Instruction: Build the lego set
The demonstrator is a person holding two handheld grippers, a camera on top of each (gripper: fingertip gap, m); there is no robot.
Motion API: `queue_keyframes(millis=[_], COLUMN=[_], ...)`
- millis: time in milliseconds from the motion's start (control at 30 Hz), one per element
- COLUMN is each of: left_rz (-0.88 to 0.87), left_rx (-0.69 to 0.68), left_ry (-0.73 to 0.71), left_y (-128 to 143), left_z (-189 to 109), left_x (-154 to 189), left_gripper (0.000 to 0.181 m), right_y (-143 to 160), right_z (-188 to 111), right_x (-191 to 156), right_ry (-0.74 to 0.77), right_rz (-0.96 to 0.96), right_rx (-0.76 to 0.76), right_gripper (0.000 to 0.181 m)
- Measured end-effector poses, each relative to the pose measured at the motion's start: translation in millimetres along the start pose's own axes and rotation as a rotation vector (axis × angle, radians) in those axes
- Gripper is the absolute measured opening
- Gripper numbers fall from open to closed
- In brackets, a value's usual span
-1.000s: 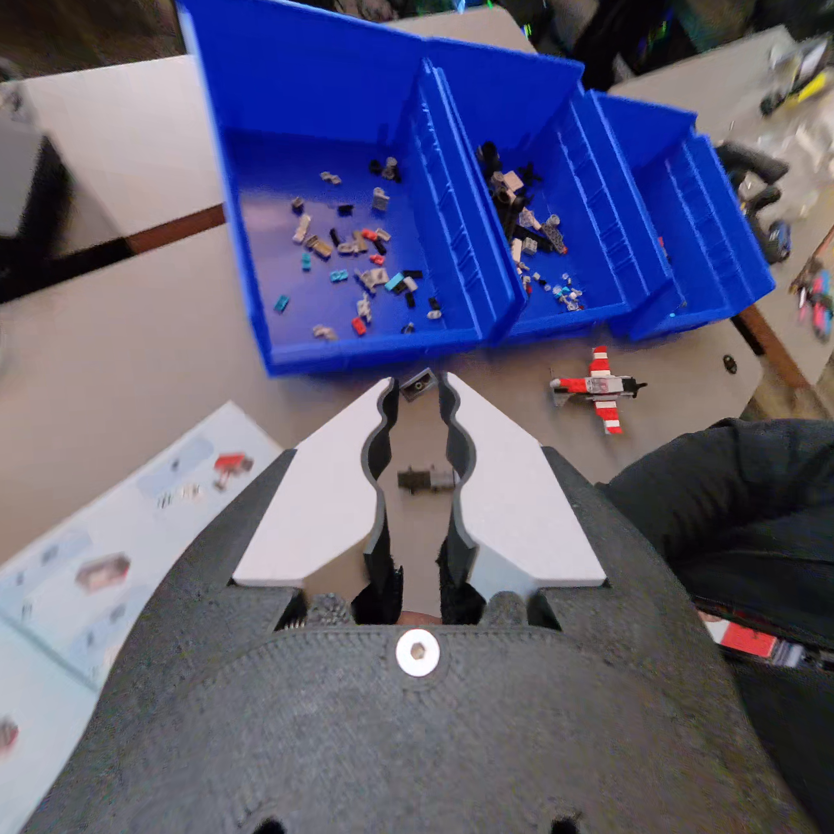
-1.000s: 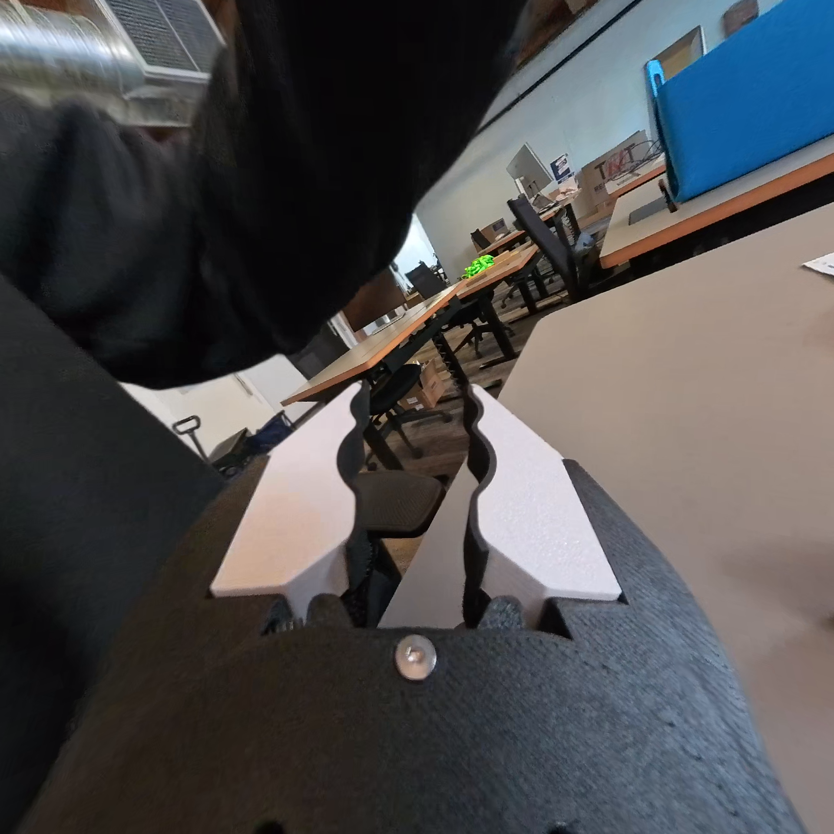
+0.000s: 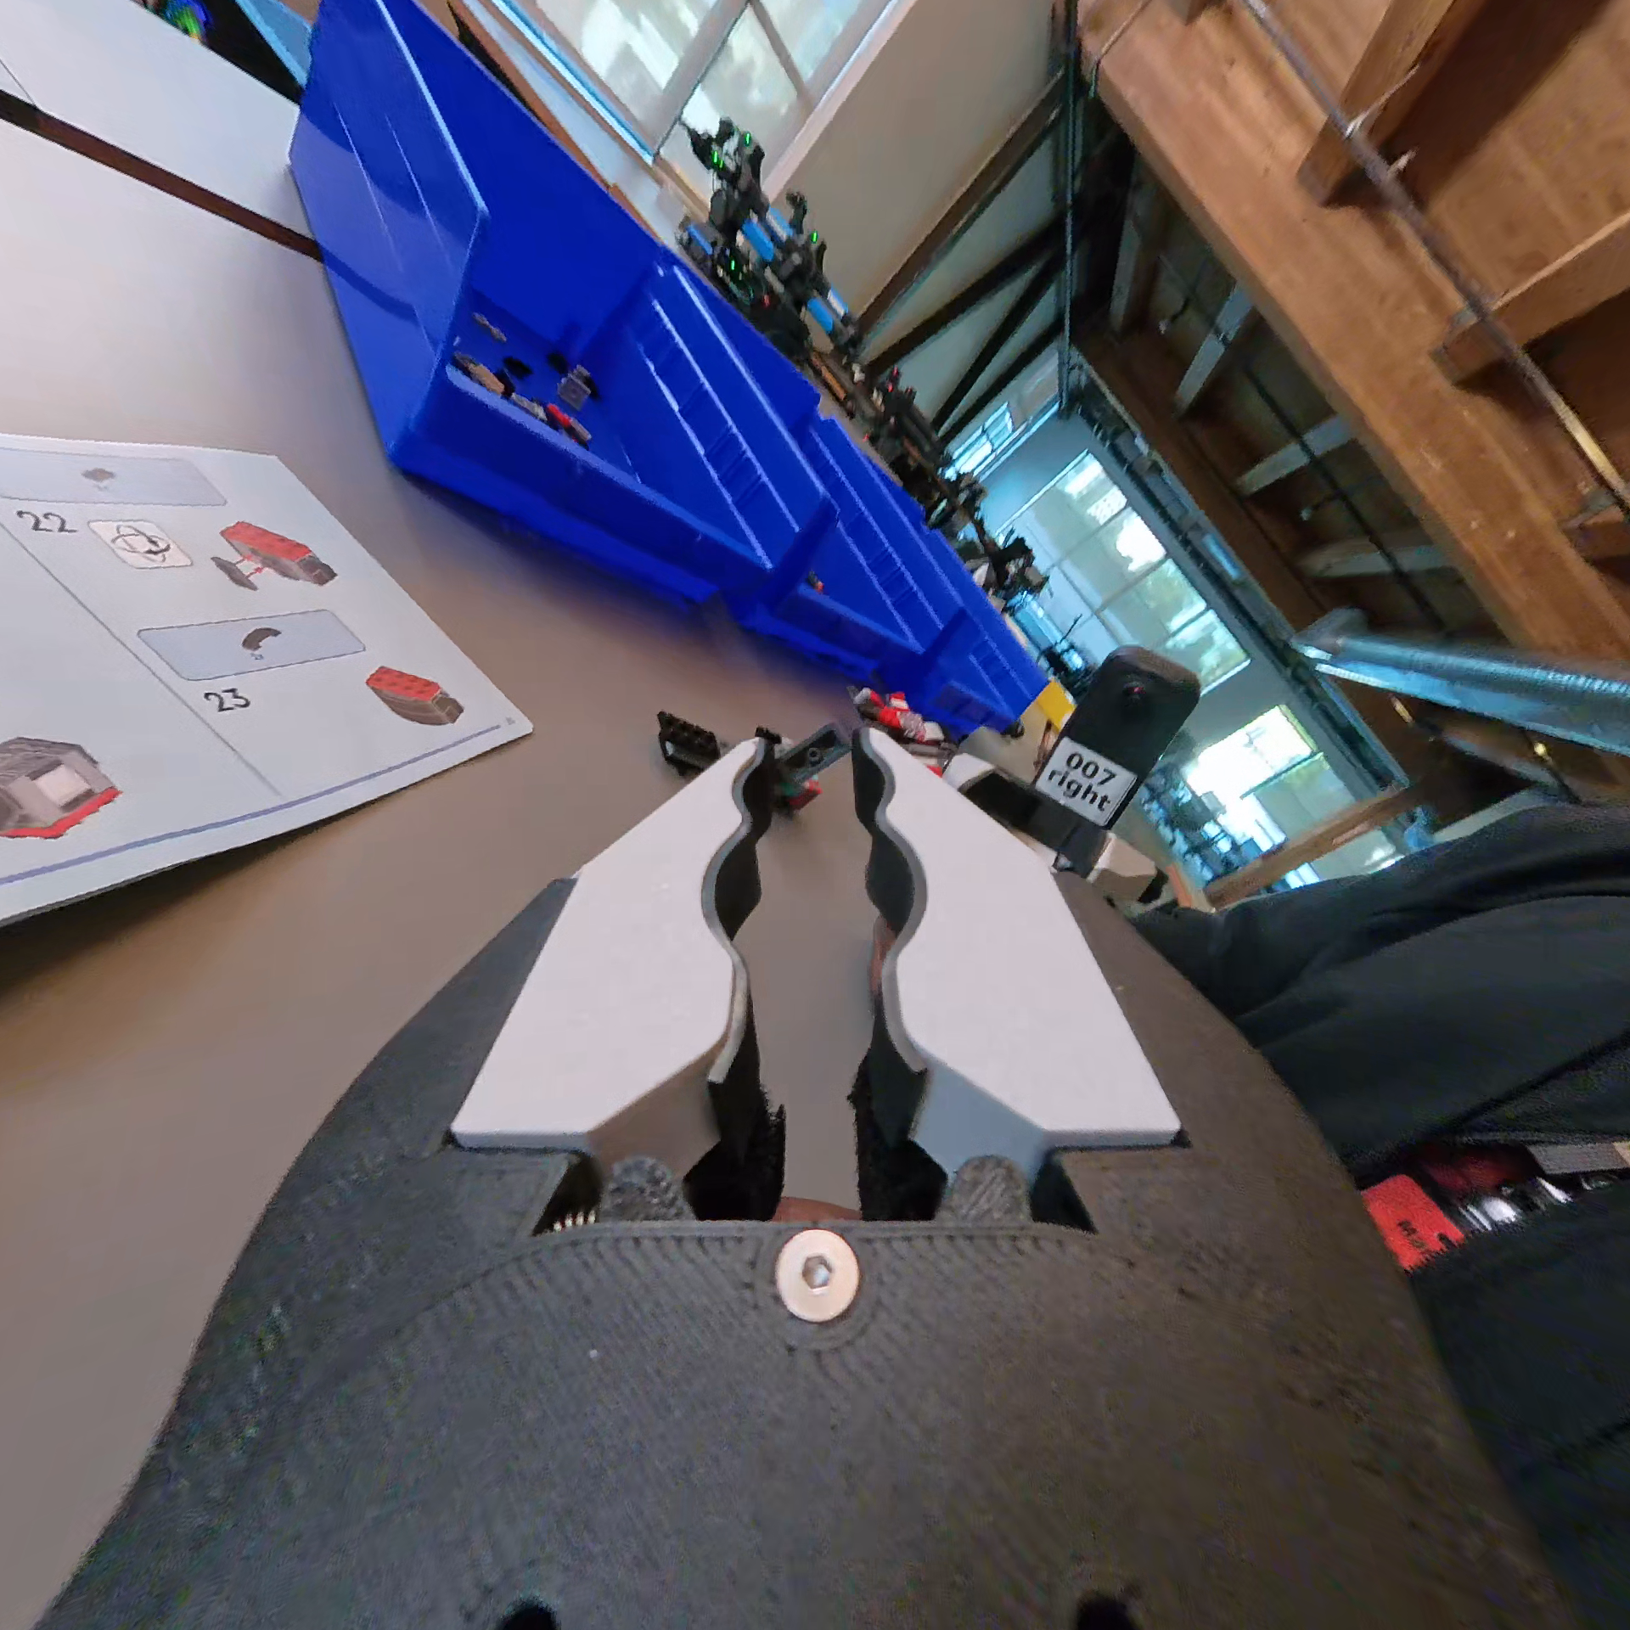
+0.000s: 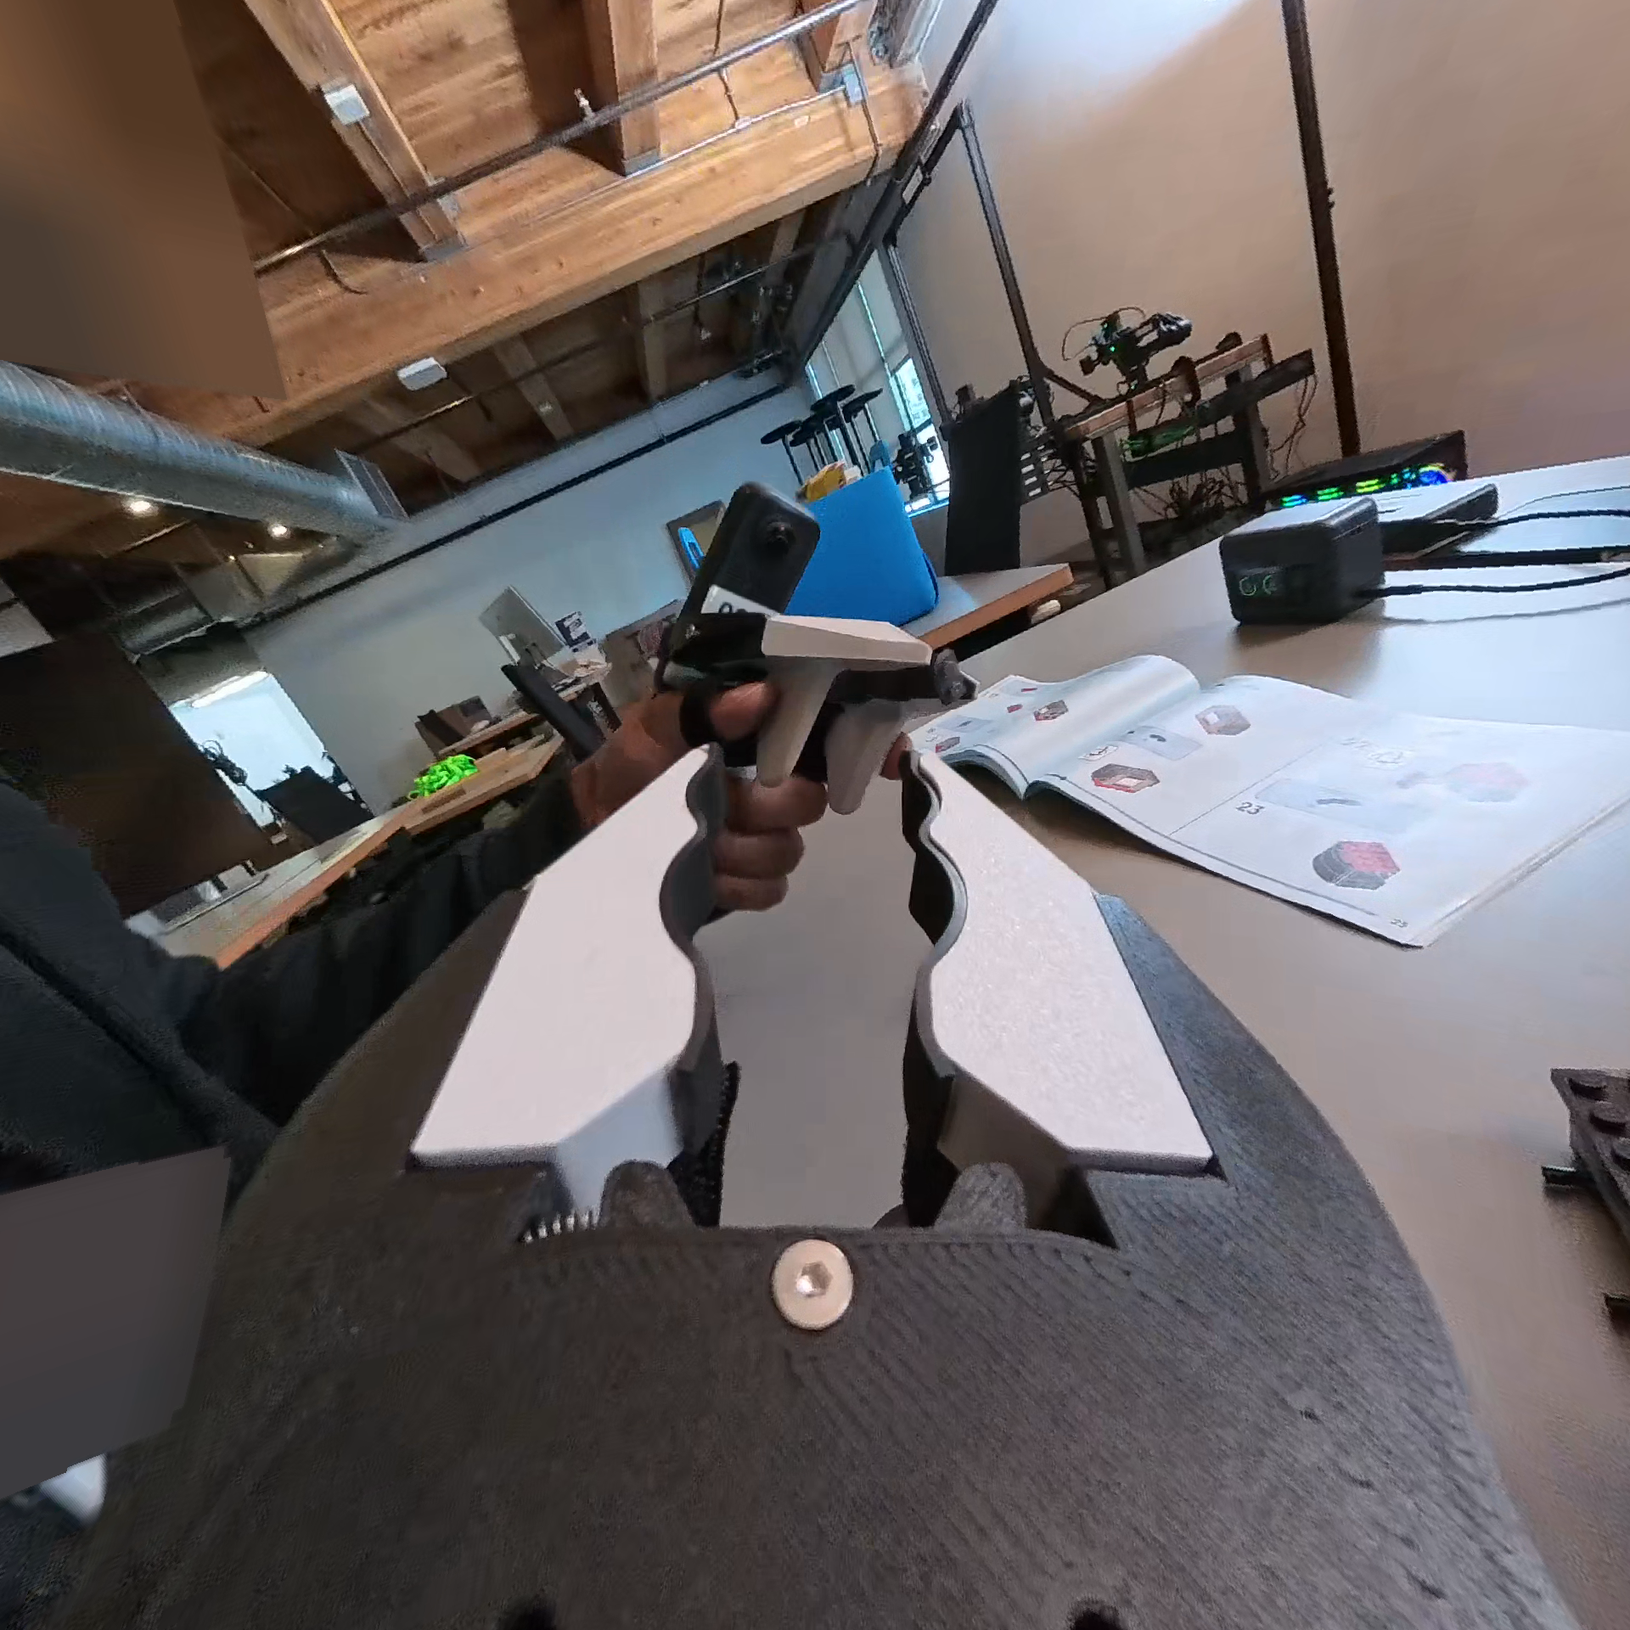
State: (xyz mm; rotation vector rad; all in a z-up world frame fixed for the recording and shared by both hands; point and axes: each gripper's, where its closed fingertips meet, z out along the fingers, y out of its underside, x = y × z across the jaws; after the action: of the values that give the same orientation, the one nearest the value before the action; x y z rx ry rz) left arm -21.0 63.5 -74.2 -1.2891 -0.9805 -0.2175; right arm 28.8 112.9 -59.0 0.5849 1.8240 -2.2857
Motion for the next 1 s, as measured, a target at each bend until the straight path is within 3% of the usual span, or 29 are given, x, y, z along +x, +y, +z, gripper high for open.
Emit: queue_keyframes(millis=[267,567,733,1000], left_rz=[-0.060,-0.135,-0.151,-0.189], left_rx=[0.068,0.105,0.119,0.150], left_ry=[0.080,0.141,0.196,0.333], left_y=[18.4,10.4,-0.8,-9.6], left_z=[9.2,-4.5,-13.7,-22.1], left_x=[21.6,-4.8,-8.6,0.5], left_gripper=[0.018,0.018,0.018,0.018], right_y=[-2.1,-8.3,2.6,11.1], right_z=[4.8,4.8,23.2,60.8], right_x=[13.7,29.6,35.8,32.0], right_ry=[0.094,0.136,0.142,0.010], right_rz=[-0.192,-0.224,-0.349,-0.437], right_rx=[-0.042,-0.042,-0.141,-0.178], right_gripper=[0.042,0.042,0.041,0.037])
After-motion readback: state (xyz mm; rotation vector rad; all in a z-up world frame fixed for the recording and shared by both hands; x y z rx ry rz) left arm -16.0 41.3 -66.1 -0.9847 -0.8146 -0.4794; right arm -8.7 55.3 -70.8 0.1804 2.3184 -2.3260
